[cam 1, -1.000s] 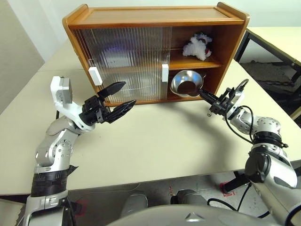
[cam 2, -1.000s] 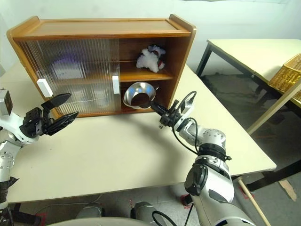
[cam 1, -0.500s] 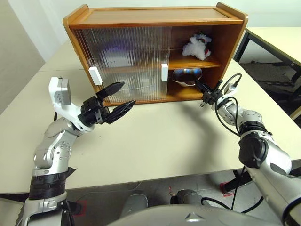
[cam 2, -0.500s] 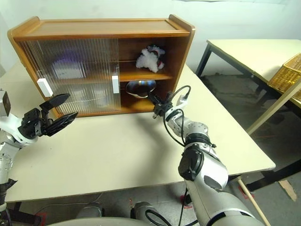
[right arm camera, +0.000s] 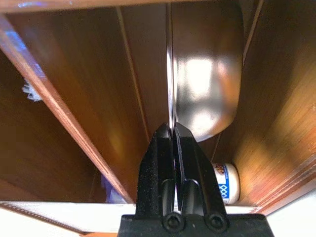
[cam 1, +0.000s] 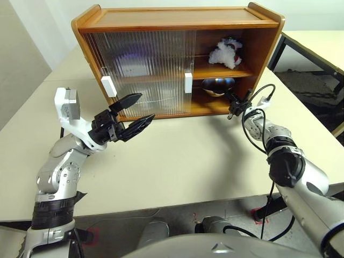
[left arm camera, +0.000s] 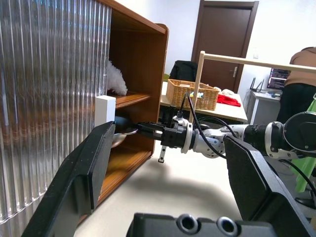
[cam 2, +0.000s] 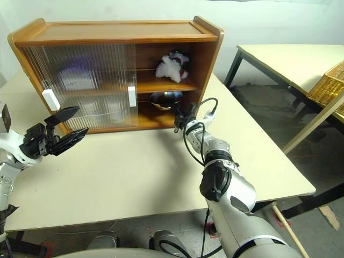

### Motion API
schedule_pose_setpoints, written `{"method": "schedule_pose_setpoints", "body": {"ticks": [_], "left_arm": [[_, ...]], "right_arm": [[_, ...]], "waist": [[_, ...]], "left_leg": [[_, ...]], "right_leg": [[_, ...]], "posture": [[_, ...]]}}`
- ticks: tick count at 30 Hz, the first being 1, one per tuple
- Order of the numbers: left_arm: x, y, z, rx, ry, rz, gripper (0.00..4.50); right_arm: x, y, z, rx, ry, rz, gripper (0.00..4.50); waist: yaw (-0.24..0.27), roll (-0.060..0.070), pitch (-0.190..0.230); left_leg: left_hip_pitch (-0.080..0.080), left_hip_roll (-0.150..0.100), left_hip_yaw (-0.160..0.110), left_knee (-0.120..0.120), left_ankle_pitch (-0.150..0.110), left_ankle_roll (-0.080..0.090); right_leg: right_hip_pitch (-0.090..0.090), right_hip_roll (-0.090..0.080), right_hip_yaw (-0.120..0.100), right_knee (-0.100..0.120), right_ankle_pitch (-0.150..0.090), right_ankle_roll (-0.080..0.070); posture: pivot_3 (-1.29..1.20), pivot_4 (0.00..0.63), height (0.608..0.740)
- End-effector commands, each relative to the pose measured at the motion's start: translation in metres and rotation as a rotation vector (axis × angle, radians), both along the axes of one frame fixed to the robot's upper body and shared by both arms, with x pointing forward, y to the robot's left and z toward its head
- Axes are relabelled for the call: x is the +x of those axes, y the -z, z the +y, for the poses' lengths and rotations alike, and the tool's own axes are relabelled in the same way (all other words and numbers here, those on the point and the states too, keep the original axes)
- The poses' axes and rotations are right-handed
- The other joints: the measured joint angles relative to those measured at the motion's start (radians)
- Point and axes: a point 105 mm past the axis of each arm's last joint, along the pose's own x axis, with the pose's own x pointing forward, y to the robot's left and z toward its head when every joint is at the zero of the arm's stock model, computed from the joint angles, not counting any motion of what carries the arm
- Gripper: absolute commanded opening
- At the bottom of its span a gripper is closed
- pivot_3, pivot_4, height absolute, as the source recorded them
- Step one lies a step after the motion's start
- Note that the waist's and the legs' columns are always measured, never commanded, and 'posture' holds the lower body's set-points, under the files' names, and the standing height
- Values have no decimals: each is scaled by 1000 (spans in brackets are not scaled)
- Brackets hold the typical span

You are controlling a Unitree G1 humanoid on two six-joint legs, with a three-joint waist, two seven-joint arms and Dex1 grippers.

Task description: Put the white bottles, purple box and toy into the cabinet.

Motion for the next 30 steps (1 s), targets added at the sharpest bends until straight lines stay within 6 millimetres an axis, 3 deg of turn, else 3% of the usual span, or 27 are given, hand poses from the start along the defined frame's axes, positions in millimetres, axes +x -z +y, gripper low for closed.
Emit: {"method": "schedule_pose_setpoints", "body": {"ticks": [1,9,23,26,30], "left_arm": [[-2,-5,2,16,-2,-11,4500],[-5,-10,5,37,-7,-9,4500],[-10,-18,13,68,-25,-8,4500],[-9,-17,12,65,-25,-10,4500],[-6,-16,8,49,-20,-19,4500]], "right_arm": [[2,7,5,10,28,36,34],[-3,35,10,28,88,138,34],[-4,45,16,-2,123,169,34],[-3,45,15,-44,120,162,727],[-2,39,9,-105,110,102,2169]], "waist": [[0,0,0],[1,0,0],[3,0,0],[3,0,0],[3,0,0]], "left_leg": [[0,0,0,0,0,0],[0,1,-4,0,0,0],[0,1,-7,0,0,0],[0,1,-8,0,0,0],[-1,2,-7,-1,0,-1]], "right_leg": [[0,0,0,0,0,0],[0,0,0,0,-1,-3],[0,0,0,0,-1,-7],[-1,-1,0,0,-1,-7],[-2,-1,1,0,2,-14]], "posture": [[31,1,740],[43,4,740],[65,0,740],[64,0,740],[56,0,740]]}}
